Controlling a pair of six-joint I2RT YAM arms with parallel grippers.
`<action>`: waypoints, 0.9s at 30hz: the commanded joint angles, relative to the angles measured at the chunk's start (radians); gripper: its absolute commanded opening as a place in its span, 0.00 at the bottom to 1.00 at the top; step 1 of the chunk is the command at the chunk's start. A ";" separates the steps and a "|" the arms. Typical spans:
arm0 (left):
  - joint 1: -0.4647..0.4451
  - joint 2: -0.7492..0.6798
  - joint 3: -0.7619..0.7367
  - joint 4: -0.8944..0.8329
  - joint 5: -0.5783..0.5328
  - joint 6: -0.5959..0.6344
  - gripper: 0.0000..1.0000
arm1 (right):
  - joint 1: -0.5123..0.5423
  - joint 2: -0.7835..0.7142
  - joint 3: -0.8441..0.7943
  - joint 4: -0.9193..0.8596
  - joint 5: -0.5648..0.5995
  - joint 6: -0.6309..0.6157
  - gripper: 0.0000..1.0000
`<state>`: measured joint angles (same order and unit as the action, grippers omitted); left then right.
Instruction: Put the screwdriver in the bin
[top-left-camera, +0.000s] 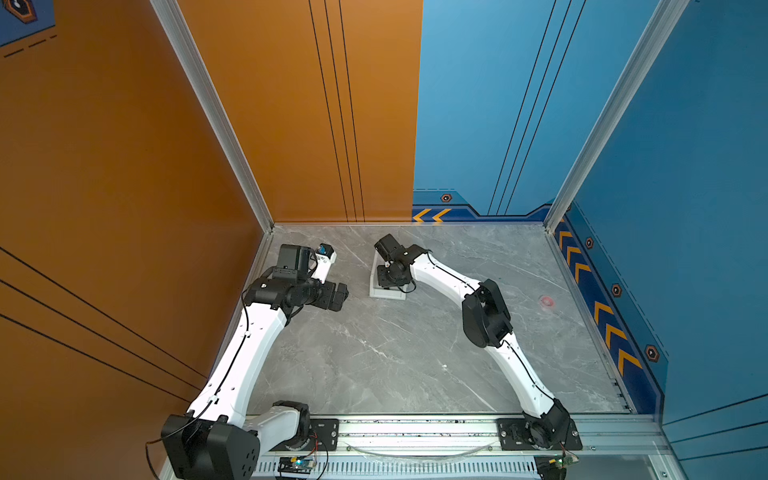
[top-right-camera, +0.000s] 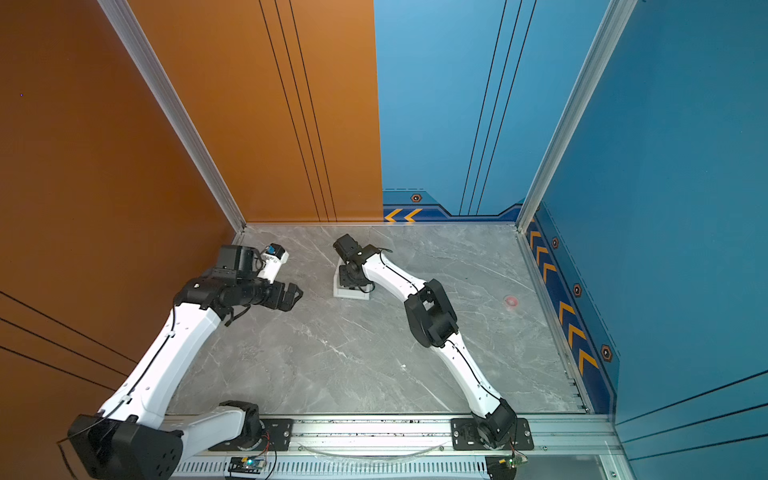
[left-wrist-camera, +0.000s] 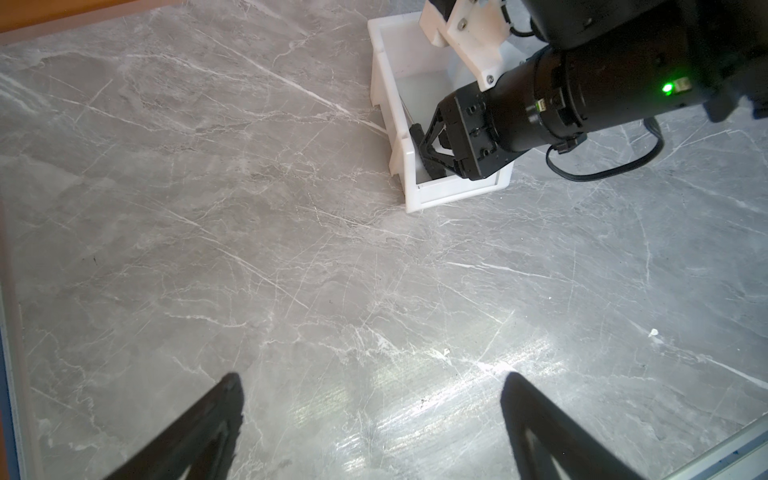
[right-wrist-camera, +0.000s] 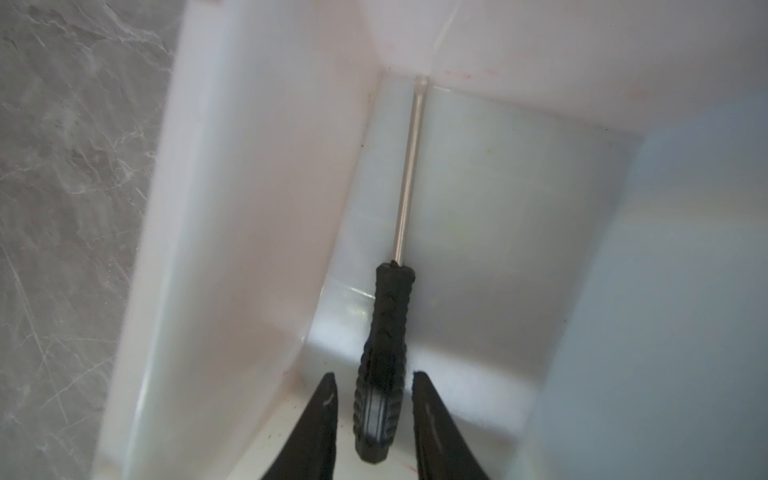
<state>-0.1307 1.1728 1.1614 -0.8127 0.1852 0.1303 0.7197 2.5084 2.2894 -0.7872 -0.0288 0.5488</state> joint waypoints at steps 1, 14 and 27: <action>0.008 0.005 0.026 -0.023 0.020 -0.008 0.98 | -0.009 -0.028 0.050 -0.058 0.034 -0.020 0.36; -0.001 0.038 0.036 -0.027 -0.054 0.049 0.98 | 0.013 -0.325 0.003 -0.084 0.246 -0.073 0.55; 0.033 0.229 0.085 -0.011 -0.004 -0.100 0.98 | -0.006 -0.938 -0.774 0.199 0.359 -0.083 0.76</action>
<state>-0.1104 1.3617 1.2270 -0.8200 0.1379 0.0883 0.7502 1.6718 1.6905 -0.6842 0.2787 0.4671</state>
